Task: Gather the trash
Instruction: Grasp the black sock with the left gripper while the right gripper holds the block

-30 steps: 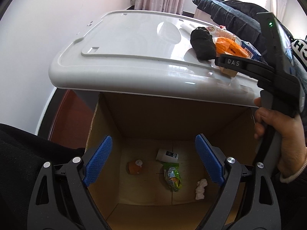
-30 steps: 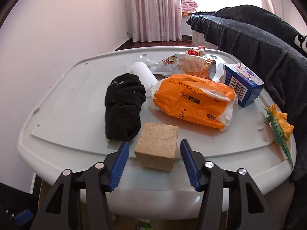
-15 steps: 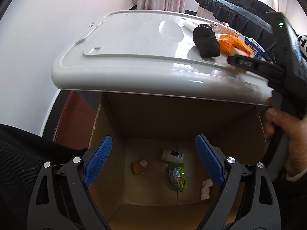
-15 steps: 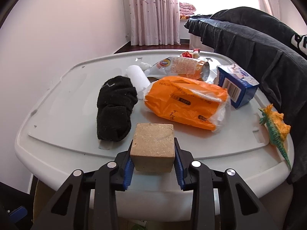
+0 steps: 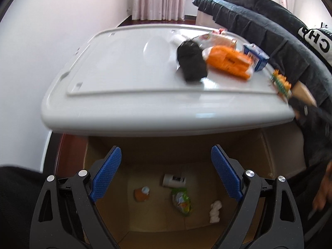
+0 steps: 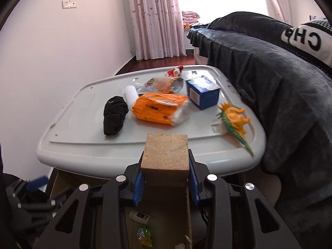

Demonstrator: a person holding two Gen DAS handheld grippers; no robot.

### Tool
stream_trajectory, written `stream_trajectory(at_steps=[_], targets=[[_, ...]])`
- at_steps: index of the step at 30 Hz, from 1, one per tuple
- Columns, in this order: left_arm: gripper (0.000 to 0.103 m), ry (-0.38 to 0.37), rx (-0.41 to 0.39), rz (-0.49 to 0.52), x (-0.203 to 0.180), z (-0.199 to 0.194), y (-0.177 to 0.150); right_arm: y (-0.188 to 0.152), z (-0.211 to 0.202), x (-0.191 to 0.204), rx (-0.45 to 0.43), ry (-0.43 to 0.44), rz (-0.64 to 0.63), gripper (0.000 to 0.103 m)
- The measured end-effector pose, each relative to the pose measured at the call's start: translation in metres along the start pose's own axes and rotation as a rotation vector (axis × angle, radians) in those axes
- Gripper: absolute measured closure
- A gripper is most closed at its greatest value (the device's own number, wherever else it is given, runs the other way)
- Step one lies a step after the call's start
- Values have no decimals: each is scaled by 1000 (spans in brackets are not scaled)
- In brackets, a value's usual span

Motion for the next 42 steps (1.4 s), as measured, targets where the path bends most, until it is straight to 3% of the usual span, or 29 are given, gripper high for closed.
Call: stream_trajectory(at_steps=[9, 18, 25, 36, 38, 40, 42], targets=[[17, -24, -18, 5, -30, 30, 65, -11, -1, -24, 0, 25, 95, 67], [17, -55, -19, -39, -45, 68, 120, -12, 1, -26, 2, 46, 102, 67], [17, -9, 13, -49, -43, 103, 136, -13, 6, -26, 18, 65, 112, 67], [17, -6, 56, -122, -24, 127, 152, -13, 13, -25, 44, 73, 118, 67], [21, 19, 56, -98, -26, 129, 151, -14, 14, -25, 47, 72, 119, 67], [38, 68, 42, -57, -29, 129, 149, -13, 15, -25, 49, 73, 121, 67], [55, 62, 17, -17, -36, 125, 147, -13, 16, -25, 52, 73, 122, 67]])
Point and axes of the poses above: each gripper's, at about its wrist camera, not at the fingertips, and z roughly the way its jaws point, x to its left, y to its top, the point moved 4 cm from there along z, roughly the way its jaws point, and after that the axes turned 5 degrees about x, right-handed, at the moved point
